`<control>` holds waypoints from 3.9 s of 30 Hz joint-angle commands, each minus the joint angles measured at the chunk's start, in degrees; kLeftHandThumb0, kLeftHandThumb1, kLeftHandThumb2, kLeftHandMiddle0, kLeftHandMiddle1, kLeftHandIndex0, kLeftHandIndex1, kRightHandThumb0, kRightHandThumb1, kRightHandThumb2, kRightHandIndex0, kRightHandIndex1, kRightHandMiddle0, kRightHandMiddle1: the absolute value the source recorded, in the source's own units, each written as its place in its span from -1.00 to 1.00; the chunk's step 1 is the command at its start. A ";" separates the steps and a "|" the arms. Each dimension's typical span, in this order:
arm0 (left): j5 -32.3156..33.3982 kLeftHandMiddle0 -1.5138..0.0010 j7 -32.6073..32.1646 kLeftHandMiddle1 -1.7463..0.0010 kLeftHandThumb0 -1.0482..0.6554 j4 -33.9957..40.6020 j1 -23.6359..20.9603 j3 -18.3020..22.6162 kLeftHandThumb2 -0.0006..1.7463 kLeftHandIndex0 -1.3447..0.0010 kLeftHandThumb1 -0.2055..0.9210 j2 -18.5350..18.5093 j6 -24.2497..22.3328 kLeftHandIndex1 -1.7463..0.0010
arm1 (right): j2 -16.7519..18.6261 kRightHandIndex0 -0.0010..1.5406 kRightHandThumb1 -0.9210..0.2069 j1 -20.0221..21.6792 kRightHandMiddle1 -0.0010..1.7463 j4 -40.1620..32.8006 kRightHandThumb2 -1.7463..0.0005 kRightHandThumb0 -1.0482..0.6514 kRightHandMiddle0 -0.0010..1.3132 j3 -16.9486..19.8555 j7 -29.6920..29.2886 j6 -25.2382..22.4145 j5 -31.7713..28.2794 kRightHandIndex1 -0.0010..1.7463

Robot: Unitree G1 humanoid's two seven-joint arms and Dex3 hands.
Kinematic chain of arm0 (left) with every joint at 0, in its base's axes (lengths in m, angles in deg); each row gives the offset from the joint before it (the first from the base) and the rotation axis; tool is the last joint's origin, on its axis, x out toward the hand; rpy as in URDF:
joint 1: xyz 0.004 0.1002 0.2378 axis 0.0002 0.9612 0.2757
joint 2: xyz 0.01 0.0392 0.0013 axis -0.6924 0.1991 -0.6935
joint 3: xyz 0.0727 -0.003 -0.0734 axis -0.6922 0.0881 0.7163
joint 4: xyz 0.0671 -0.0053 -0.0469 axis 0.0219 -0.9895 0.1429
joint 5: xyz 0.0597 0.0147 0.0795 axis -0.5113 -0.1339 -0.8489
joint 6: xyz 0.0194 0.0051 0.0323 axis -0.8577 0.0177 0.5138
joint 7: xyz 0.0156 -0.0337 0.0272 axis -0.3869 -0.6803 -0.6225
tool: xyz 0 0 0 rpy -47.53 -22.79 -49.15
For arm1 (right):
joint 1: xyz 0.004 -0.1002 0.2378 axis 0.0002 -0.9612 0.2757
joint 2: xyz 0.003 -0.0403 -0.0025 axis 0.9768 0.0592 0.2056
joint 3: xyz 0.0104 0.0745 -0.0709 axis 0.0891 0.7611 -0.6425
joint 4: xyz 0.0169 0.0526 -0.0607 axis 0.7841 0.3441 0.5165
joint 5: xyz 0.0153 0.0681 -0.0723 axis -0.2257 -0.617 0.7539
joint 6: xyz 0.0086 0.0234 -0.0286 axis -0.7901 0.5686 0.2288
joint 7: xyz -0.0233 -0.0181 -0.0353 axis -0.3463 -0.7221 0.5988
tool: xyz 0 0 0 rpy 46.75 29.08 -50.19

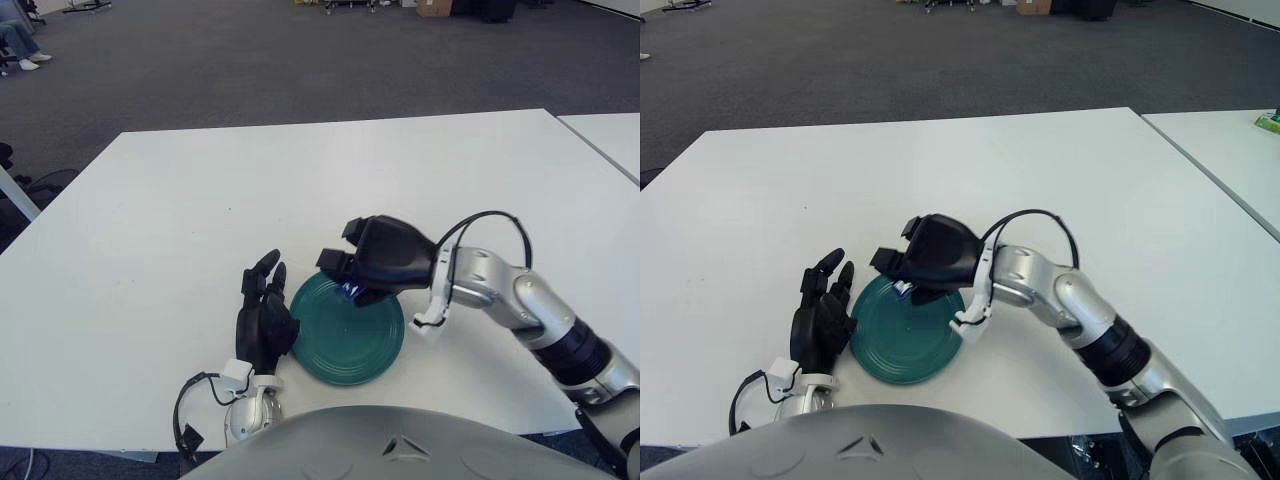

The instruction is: Put the gum into the plate.

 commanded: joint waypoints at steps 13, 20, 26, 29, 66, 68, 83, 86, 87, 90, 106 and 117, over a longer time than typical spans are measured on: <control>8.07 0.44 2.26 0.99 -0.94 0.43 1.14 -1.86 0.22 0.97 1.00 2.43 1.39 -0.01 | 3.80 0.49 -0.36 -5.47 1.00 5.35 -0.15 -0.26 -0.32 -1.08 -7.13 0.32 4.95 1.00; 7.74 0.46 2.33 1.00 -0.92 -0.21 1.13 -1.79 0.22 0.96 1.00 2.20 2.60 0.00 | 3.62 -0.22 -0.90 -6.27 1.00 6.31 0.32 -0.20 -0.64 -0.51 -11.92 0.77 7.91 1.00; 9.92 0.57 3.11 0.99 -0.89 -0.07 1.09 -1.90 0.22 1.00 1.00 2.49 2.61 0.14 | 1.48 -0.73 -0.99 -5.93 0.27 4.72 0.17 -0.63 -0.94 0.07 -9.10 0.61 8.88 0.05; 10.66 0.69 3.03 0.99 -0.90 0.25 1.25 -1.89 0.22 1.00 1.00 2.67 2.11 0.34 | -0.02 -0.85 -1.00 -5.24 -0.26 3.80 0.06 -0.75 -0.98 0.25 -5.34 0.56 8.59 -0.62; 10.18 0.94 4.69 1.00 -0.95 -0.04 0.84 -1.20 0.25 1.00 1.00 1.40 -0.25 0.88 | 1.82 -1.00 -1.00 -6.34 -1.00 7.09 -0.25 -1.00 -1.00 5.26 2.27 -2.58 -11.69 -1.00; 10.25 0.94 4.69 0.99 -0.95 -0.51 0.70 -1.02 0.25 1.00 1.00 1.54 -0.32 0.89 | 3.17 -1.00 -1.00 -5.88 -1.00 10.24 -0.25 -1.00 -1.00 6.10 2.40 -2.93 -16.93 -1.00; 2.38 0.91 -0.68 1.00 -0.98 -4.57 -0.66 0.69 0.14 1.00 1.00 3.00 4.00 0.66 | 19.31 -1.00 -1.00 -6.76 -1.00 25.43 -0.14 -0.94 -1.00 14.37 7.06 -17.65 -52.33 -1.00; 2.56 0.89 -0.28 0.99 -0.99 -5.82 -1.02 0.48 0.13 1.00 1.00 2.67 5.13 0.55 | 24.15 -0.97 -1.00 -7.39 -1.00 31.06 -0.13 -0.92 -1.00 15.64 5.35 -19.18 -55.56 -0.99; 2.75 0.88 0.07 0.99 -0.99 -6.57 -1.37 0.58 0.13 1.00 1.00 2.39 5.58 0.51 | 24.96 -0.97 -1.00 -8.25 -1.00 31.14 -0.12 -0.91 -1.00 16.57 4.20 -20.34 -56.41 -0.99; 2.74 0.84 0.56 0.99 -1.00 -8.05 -2.07 0.74 0.13 1.00 1.00 1.91 6.50 0.35 | 25.87 -0.95 -1.00 -9.70 -1.00 30.90 -0.13 -0.89 -1.00 18.15 2.57 -21.25 -57.04 -0.98; 1.11 0.95 2.56 0.99 -1.00 -7.29 -1.45 0.79 0.15 1.00 1.00 0.16 4.39 0.62 | 16.09 -0.97 -1.00 -16.55 -0.98 31.46 -0.22 -0.89 -0.95 26.81 -7.78 -12.73 -44.84 -0.99; 3.64 1.00 4.07 1.00 -0.97 -4.77 -0.46 1.27 0.14 1.00 1.00 0.11 1.99 0.80 | 22.89 -0.99 -1.00 -23.73 -0.98 30.46 -0.22 -0.88 -0.98 29.38 -11.65 -14.10 -51.95 -1.00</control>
